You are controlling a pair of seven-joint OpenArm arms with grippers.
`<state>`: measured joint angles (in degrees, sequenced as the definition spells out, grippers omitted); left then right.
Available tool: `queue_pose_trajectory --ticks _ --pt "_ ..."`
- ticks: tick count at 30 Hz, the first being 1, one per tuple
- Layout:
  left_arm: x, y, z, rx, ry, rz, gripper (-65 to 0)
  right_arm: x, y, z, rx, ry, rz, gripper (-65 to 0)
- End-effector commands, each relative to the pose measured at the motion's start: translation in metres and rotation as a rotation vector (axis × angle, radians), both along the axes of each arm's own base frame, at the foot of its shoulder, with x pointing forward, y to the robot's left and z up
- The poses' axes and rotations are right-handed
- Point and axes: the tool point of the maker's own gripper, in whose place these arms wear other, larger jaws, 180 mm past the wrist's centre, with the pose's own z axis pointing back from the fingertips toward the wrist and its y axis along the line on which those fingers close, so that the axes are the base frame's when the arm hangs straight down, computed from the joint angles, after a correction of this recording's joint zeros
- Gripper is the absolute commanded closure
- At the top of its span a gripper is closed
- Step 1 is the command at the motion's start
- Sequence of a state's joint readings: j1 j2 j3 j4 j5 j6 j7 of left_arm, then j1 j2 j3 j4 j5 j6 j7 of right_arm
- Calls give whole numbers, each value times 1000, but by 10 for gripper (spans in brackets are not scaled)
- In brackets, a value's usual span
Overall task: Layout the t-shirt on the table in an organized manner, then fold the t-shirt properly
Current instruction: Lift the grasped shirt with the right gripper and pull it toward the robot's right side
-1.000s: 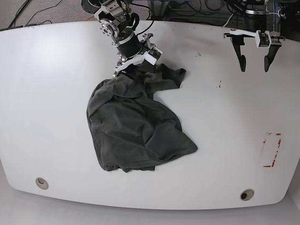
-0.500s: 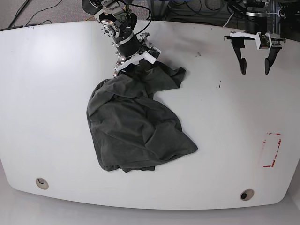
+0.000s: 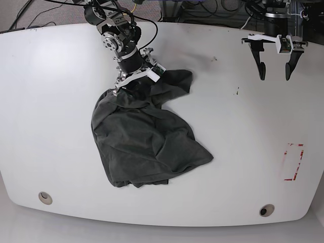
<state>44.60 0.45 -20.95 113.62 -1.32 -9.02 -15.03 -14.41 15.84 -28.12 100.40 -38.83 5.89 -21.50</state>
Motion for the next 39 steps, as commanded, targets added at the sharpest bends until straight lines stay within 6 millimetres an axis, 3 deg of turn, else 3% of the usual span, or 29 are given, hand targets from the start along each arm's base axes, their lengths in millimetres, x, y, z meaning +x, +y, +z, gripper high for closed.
queue_pose_trajectory --ticks 1,7,9,12,13,21,25,31,39 --pt "0 0 10 9 -38 -3 -403 6 3 12 15 -44 6 -306" --pt "0 0 10 9 -38 -3 -403 5 4 12 17 -41 9 -289" --pt "0 0 10 9 -38 -3 -403 5 7 12 26 -41 6 -230" --pt "0 1 11 10 -38 -2 -403 6 11 13 39 -37 -9 -32" --pt "0 1 11 10 -38 -2 -403 7 9 12 38 -37 -16 0" --pt "-1 2 11 13 -37 1 -403 10 6 17 49 -49 -35 0" --pt "-1 2 11 13 -37 1 -403 14 9 37 78 -97 -40 0" --pt "5 1 14 10 -57 -2 -403 19 21 88 164 -197 -55 0" --pt "24 6 14 24 -35 -9 -403 24 25 112 223 -262 -58 0"
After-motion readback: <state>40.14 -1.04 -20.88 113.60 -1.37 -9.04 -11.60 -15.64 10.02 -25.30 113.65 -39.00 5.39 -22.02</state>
